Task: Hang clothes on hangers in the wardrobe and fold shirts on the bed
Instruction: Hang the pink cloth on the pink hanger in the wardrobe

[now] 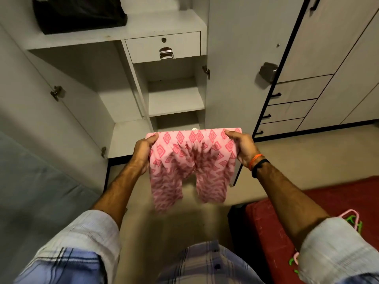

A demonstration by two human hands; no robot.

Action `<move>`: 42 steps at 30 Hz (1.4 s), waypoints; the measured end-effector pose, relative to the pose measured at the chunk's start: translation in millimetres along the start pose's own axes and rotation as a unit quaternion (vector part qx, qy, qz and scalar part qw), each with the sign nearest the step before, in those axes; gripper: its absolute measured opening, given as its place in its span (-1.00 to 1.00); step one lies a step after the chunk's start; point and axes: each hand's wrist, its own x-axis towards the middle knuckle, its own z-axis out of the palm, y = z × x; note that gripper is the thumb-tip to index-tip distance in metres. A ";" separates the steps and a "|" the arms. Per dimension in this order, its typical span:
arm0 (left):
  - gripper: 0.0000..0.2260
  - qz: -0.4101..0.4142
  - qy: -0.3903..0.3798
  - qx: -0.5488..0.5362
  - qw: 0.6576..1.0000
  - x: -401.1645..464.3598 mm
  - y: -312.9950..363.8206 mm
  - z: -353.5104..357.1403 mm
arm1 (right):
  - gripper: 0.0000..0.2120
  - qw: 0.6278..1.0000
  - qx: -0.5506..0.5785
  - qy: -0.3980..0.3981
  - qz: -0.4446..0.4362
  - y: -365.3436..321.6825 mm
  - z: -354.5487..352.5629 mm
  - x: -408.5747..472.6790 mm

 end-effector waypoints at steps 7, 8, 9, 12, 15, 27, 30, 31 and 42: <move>-0.76 -0.080 -0.039 -0.056 0.994 -7.8 -1.6 -4.6 | -0.68 0.997 -0.016 0.010 0.080 0.7 -8.1 1.6; -0.75 -0.091 -0.049 -0.064 0.993 -8.4 -2.3 -5.5 | -0.68 0.997 -0.011 0.008 0.082 0.5 -9.0 1.4; -0.75 -0.103 -0.059 -0.075 0.990 -9.5 -2.1 -6.2 | -0.70 0.996 0.009 -0.007 0.089 -0.6 -9.6 -0.5; -0.77 -0.124 -0.067 -0.106 0.984 -10.0 -2.7 -5.6 | -0.73 0.992 0.045 -0.023 0.114 -2.0 -6.5 -4.1; -0.77 -0.114 -0.020 -0.065 0.991 -9.2 -4.1 -0.4 | -0.81 0.992 -0.079 0.067 0.077 3.0 -1.4 2.5; -0.88 0.153 0.100 0.184 0.966 -34.5 -21.6 94.4 | -0.67 0.961 -0.242 0.106 -0.078 21.3 78.3 0.0; -0.78 0.185 0.117 0.200 0.955 -39.8 -21.4 106.2 | -0.85 0.945 -0.298 0.067 -0.120 16.8 83.6 -8.9; -0.77 0.189 0.123 0.195 0.954 -41.3 -20.0 108.6 | -0.80 0.937 -0.319 0.055 -0.132 15.6 83.9 -11.2; -0.46 0.103 0.039 0.155 0.982 -51.2 -7.3 127.3 | -0.72 0.902 -0.410 -0.030 -0.132 4.2 84.8 -22.8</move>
